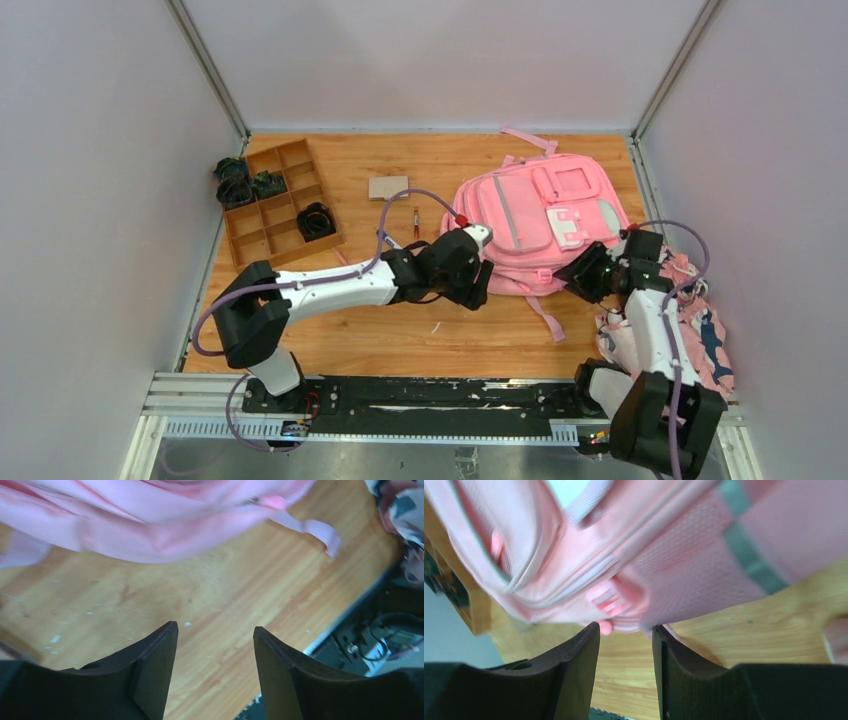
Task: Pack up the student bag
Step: Zip the student bag at the center of the board.
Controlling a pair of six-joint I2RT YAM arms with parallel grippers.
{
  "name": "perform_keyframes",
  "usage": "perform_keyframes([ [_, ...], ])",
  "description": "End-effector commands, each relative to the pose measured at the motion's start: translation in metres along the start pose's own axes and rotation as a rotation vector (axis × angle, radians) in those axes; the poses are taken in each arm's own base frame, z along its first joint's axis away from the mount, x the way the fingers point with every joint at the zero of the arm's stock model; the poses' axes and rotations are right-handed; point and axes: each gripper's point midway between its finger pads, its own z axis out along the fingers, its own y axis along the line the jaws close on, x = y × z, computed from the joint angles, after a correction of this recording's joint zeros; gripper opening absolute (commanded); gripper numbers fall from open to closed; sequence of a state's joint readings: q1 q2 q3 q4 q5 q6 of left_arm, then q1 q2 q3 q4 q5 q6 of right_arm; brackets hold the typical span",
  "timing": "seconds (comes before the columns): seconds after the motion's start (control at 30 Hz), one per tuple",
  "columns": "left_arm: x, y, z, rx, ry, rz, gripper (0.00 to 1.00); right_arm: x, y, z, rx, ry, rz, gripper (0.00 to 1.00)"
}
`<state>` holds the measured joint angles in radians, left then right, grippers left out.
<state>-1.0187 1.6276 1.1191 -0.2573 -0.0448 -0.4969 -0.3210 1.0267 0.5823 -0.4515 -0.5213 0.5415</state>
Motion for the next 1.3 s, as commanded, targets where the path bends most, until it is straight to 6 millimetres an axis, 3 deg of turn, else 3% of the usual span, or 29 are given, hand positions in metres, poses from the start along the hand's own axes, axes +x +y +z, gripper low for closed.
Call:
perform_keyframes([
  [0.0,0.012,-0.019,0.005,0.050,0.001,-0.098,0.63,0.039,0.024,-0.001,-0.052,0.078,-0.195,0.47],
  [0.1,0.011,-0.023,0.008,0.075,-0.029,-0.162,0.65,0.058,0.036,0.003,-0.053,0.113,-0.267,0.47],
  [0.23,0.010,-0.010,0.005,0.011,-0.048,-0.179,0.66,0.073,0.052,0.010,-0.100,0.167,-0.344,0.47],
  [0.37,0.008,-0.008,0.001,0.021,-0.043,-0.185,0.69,0.080,0.049,0.026,-0.072,0.229,-0.398,0.47],
  [0.63,0.017,-0.004,-0.006,0.029,-0.031,-0.174,0.75,0.078,0.035,0.047,-0.019,0.280,-0.449,0.48],
  [0.93,0.020,-0.007,-0.013,0.058,-0.040,-0.187,0.77,0.066,0.048,0.036,-0.048,0.204,-0.481,0.54],
  [1.27,0.028,-0.002,-0.005,0.042,-0.023,-0.202,0.75,0.056,0.062,0.043,-0.097,0.152,-0.483,0.56],
])
